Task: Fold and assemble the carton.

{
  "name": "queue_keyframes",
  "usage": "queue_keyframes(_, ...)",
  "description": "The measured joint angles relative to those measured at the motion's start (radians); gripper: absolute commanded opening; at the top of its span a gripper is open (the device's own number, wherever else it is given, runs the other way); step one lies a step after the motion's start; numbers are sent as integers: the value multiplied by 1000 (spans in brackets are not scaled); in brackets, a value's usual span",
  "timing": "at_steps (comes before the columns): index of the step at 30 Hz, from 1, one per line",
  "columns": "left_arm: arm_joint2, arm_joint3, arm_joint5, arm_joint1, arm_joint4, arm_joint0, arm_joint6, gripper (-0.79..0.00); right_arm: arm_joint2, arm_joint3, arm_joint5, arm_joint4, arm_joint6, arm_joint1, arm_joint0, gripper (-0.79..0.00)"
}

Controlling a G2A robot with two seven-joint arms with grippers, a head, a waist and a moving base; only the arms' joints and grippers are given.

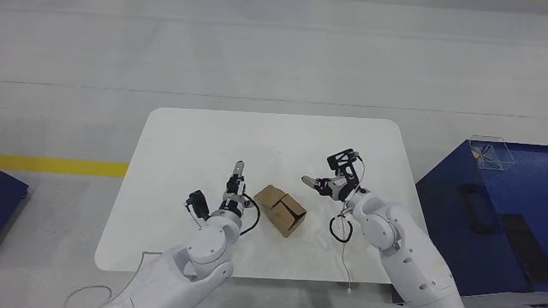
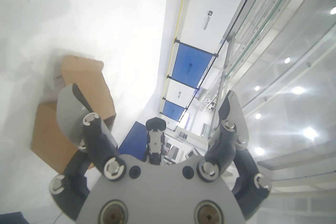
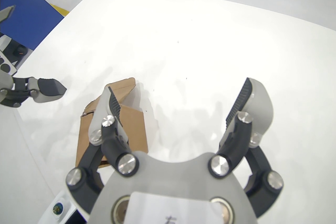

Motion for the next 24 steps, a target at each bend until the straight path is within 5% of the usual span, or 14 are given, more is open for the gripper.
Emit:
queue_keyframes(4, -76, 33, 32, 27, -2, 69, -150, -135, -2, 9, 0, 7, 5, -2, 7, 0)
queue_keyframes(5, -82, 45, 37, 29, 7, 78, -184, -342, -5, 10, 0, 5, 5, -2, 8, 0)
queue_keyframes(10, -72, 127, 46, 11, 20, 83, -351, -262, -25, 18, 2, -4, 8, -7, 22, 0)
queue_keyframes(20, 21, 298, 41, -96, 55, 1, -361, -308, -34, 13, 5, -7, 8, -11, 25, 0)
queue_keyframes(24, 43, 355, 40, -135, 70, -22, -346, -409, -34, 13, 5, -8, 4, -11, 20, 0)
